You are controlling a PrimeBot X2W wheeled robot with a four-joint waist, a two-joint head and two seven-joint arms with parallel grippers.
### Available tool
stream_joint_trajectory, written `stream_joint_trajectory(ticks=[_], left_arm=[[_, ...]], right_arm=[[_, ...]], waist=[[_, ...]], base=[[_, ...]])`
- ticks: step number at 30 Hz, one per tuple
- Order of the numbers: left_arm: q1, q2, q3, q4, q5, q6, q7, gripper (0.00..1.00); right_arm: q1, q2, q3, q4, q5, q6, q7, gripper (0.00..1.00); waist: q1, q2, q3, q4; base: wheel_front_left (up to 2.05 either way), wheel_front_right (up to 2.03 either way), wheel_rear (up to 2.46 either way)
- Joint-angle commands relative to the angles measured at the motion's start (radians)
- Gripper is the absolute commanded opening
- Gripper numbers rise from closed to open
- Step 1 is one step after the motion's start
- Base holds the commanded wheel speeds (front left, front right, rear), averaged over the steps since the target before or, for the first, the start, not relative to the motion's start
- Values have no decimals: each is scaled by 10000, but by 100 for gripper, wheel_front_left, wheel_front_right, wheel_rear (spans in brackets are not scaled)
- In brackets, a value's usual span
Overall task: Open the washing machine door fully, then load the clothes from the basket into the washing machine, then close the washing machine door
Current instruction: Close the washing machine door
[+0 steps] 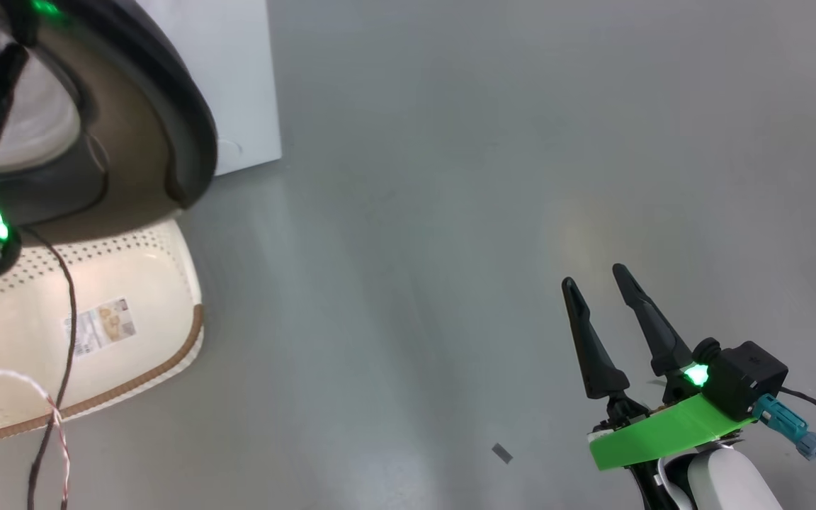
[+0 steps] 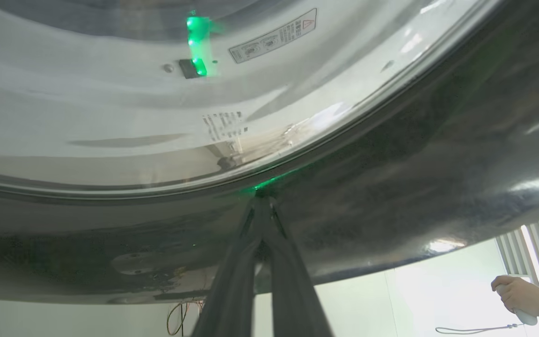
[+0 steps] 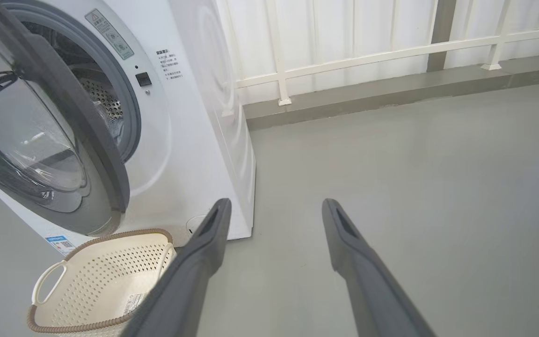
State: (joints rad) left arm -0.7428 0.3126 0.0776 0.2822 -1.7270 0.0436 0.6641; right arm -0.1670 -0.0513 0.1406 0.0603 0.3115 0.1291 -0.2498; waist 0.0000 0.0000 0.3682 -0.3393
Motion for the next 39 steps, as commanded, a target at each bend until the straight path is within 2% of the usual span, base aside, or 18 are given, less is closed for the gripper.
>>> stream_joint_trajectory(ticks=[1, 10, 25, 26, 27, 29, 30, 39], left_arm=[[-465, 387, 258, -95, 131, -251, -83, 0], [-654, 236, 373, 461, 25, -657, -99, 0], [989, -229, 1268, 2, -588, -1435, -260, 0], [1199, -288, 1368, -107, -596, -1502, -326, 7], [1199, -288, 1368, -107, -596, -1502, -326, 7], [1632, -465, 1565, -344, -596, -1595, -517, 51], [1859, -564, 1636, -479, -583, -1629, -592, 100], [3646, -1849, 2458, -1784, -243, -1737, -1897, 100]], right_arm=[[-204, 10, 224, -223, 105, 16, -115, 100], [-316, 10, 235, -315, 17, 16, -118, 100], [-412, 10, 119, -353, -304, 16, -119, 100], [-411, 10, 107, -344, -315, 16, -119, 100], [-411, 10, 107, -344, -315, 16, -119, 100], [-395, 11, 82, -319, -355, 16, -119, 100], [-383, 11, 70, -302, -385, 16, -120, 100], [-173, 11, -28, -149, -641, 16, -120, 100]], waist=[[0, 0, 100, -150], [0, 0, 47, 49], [0, 0, -108, 1272], [0, 0, -139, 1344], [0, 0, -139, 1344], [0, 0, -204, 1496], [0, 0, -237, 1572], [0, 0, -731, 2206]], base=[[0, 0, 0], [0, 0, 0], [0, 0, 0], [0, 0, 0], [0, 0, 0], [0, 0, 0], [0, 0, 0], [0, 0, 0]])
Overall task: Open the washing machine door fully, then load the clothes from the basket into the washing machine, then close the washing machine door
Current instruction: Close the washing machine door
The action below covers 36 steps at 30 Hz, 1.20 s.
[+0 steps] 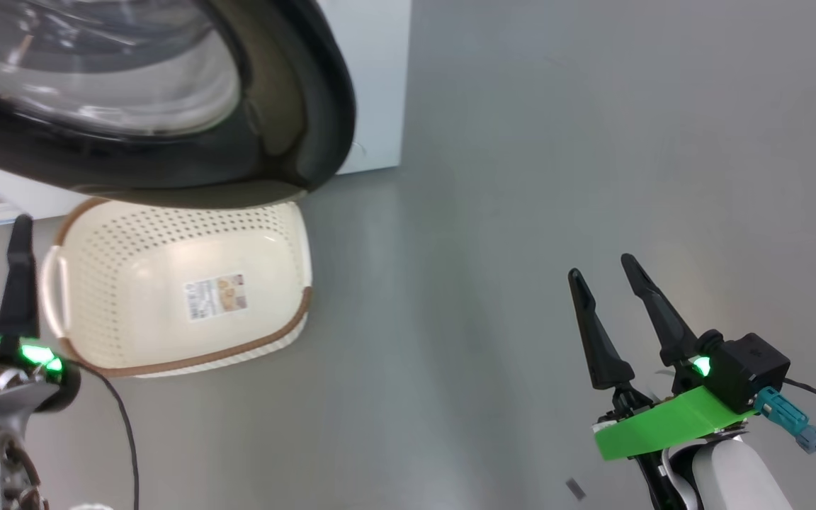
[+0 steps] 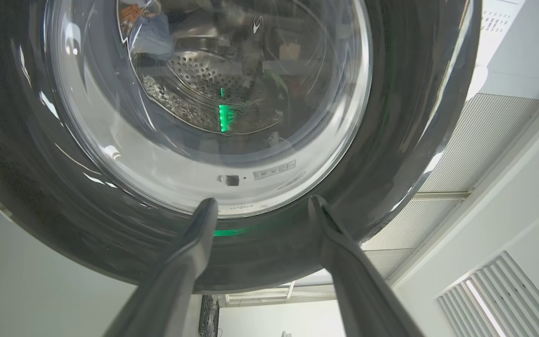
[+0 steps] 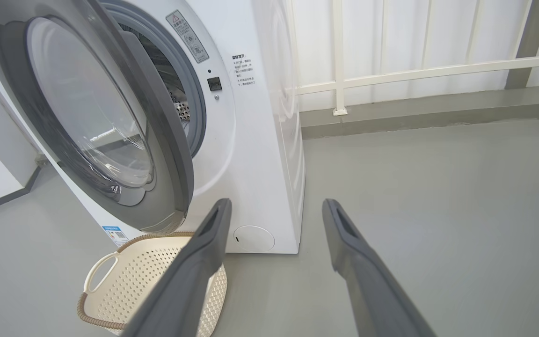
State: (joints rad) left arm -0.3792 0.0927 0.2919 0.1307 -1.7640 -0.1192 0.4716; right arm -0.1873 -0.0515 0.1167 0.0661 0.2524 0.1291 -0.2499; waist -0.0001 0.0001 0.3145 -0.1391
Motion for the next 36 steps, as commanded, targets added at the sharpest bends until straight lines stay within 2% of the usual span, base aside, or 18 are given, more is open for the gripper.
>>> stream_joint_trajectory(ticks=[1, 7, 11, 14, 17, 19, 22, 27, 36], left_arm=[[151, 218, 391, -478, 217, -110, -150, 100], [962, -257, 319, -2014, 1941, -113, -1957, 100], [1668, -265, -312, -2758, 4694, -113, -3546, 100], [2260, -22, -790, -3014, 7359, -85, -4734, 100], [2794, 365, -1386, -3151, 10278, 463, -5672, 100], [3106, 457, -1898, -3224, 11754, 896, -6017, 100], [3608, 519, -2576, -3240, 13299, 1447, -6182, 100], [4317, 587, -3213, -3071, 14546, 1962, -6106, 100], [4944, 495, -3589, -2755, 15070, 2312, -6148, 100]], right_arm=[[61, 12, 191, -198, -89, 16, -111, 100], [217, 13, 74, -275, -263, 16, 43, 100], [365, 13, 10, -362, -409, 16, 224, 100], [521, 13, -37, -445, -486, 16, 355, 100], [718, 13, -166, -563, -539, 16, 463, 100], [870, 13, -252, -645, -564, 16, 538, 100], [1102, 13, -321, -744, -632, 16, 678, 100], [1525, 13, -467, -904, -748, 16, 904, 100], [2029, 13, -758, -1216, -984, 16, 1170, 100]], waist=[[1, -1, -239, 283], [1, -1, -555, 716], [1, -1, -837, 965], [1, -1, -1056, 1065], [1, -1, -1256, 1185], [1, -1, -1382, 1240], [1, -1, -1586, 1283], [1, -1, -1914, 1351], [1, -1, -2365, 1397]], base=[[0, 0, 0], [0, 0, 0], [0, 0, 0], [0, 0, 0], [0, 0, 0], [0, 0, 0], [0, 0, 0], [0, 0, 0], [0, 0, 0]])
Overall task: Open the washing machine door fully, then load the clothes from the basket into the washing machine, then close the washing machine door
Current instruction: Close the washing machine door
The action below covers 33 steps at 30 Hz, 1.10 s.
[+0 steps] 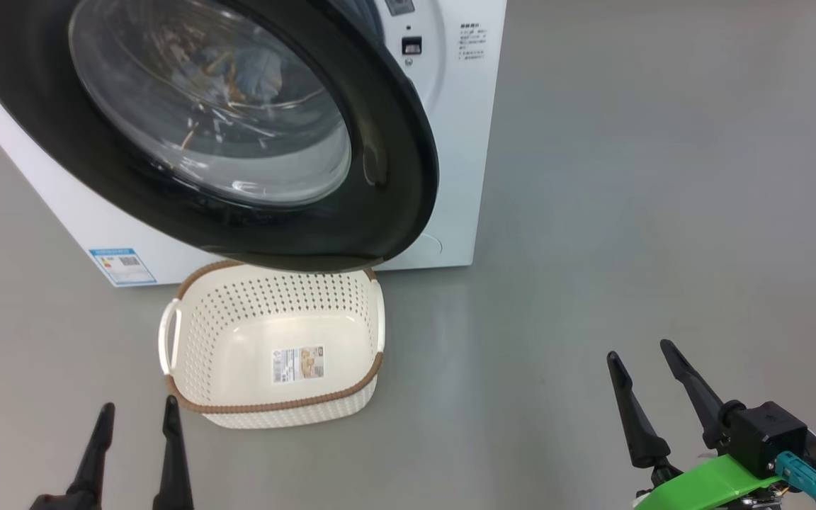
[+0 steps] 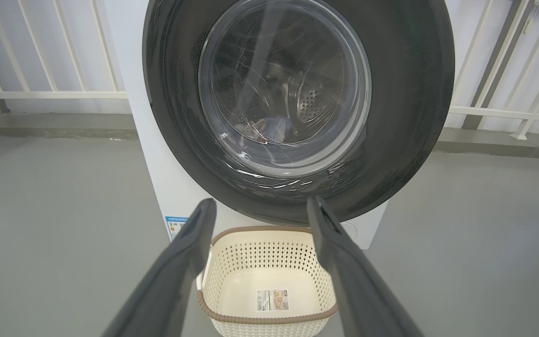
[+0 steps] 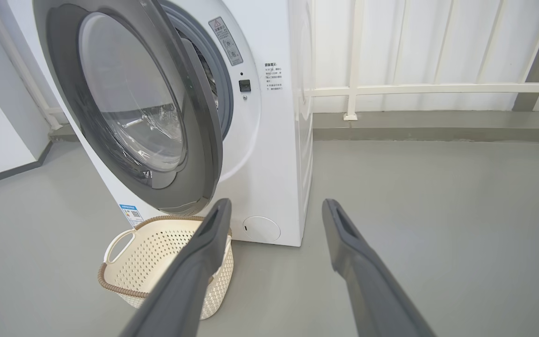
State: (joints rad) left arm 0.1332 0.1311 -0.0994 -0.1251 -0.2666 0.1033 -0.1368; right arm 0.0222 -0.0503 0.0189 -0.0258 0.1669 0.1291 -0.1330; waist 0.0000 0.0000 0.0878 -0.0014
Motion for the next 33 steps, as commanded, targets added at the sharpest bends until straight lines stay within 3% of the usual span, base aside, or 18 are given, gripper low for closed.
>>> stream_joint_trajectory(ticks=[1, 33], left_arm=[[-141, 86, 291, -159, 96, 105, -53, 100], [5, 59, 76, 109, -121, 338, -67, 100]], right_arm=[[-24, 1, 204, -322, -174, 16, 23, 100], [277, 1, 104, -548, -137, 16, 238, 100]], waist=[[0, 0, -165, 15], [0, 0, -622, -92]], base=[[0, 0, 0], [0, 0, 0]])
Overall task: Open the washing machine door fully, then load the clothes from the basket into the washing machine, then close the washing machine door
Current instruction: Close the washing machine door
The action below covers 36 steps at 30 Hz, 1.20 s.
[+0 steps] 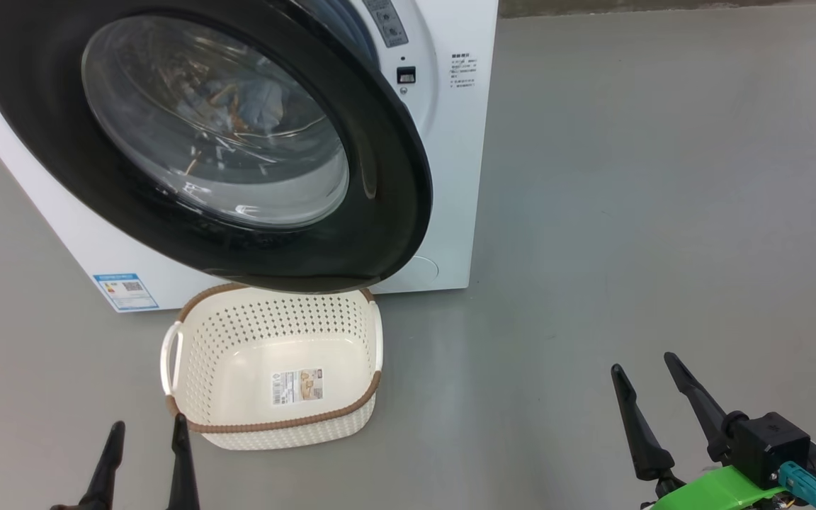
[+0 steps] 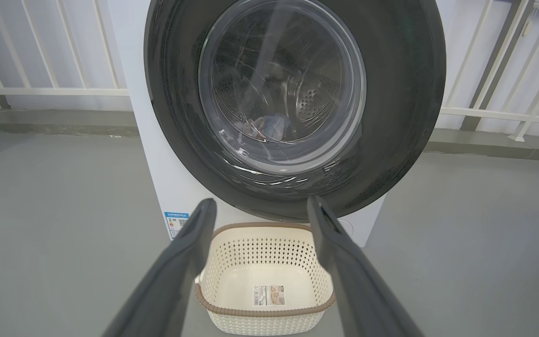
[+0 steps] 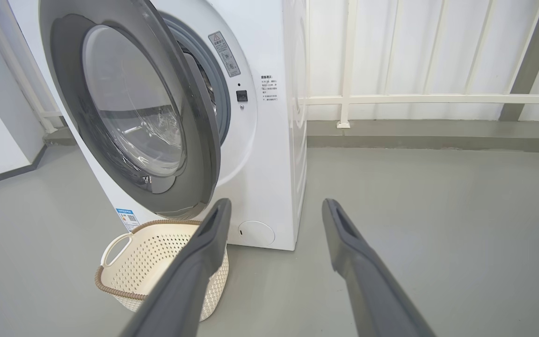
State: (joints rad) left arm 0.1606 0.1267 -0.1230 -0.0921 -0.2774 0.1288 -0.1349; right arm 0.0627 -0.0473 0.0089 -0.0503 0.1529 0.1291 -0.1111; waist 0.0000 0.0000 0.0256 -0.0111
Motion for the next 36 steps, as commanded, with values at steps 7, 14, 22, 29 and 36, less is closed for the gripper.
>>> stream_joint_trajectory(ticks=[7, 14, 22, 29, 36], left_arm=[[-321, 108, 266, -223, -11, 144, -125, 100], [-393, 122, 231, -218, -19, 171, -174, 100], [-550, 123, 177, -197, -66, 162, -294, 100], [-771, 85, 88, -115, -112, 128, -433, 100], [-1180, -4, -63, 35, -153, 69, -613, 100]], right_arm=[[-178, -30, 175, -313, 155, 16, 65, 0], [-240, -30, 199, -346, 145, 16, 80, 0], [-571, -30, 242, -350, 102, 16, 139, 0], [-1256, -30, 561, -191, -11, 16, 207, 0], [-2731, -377, 1230, 443, -2, 16, 299, 0]], waist=[[0, 0, 93, 33], [0, 0, 210, 71], [0, 0, 462, 184], [0, 0, 779, 379], [0, 0, 1328, 737]], base=[[0, 0, 0], [0, 0, 0], [0, 0, 0], [0, 0, 0], [0, 0, 0]])
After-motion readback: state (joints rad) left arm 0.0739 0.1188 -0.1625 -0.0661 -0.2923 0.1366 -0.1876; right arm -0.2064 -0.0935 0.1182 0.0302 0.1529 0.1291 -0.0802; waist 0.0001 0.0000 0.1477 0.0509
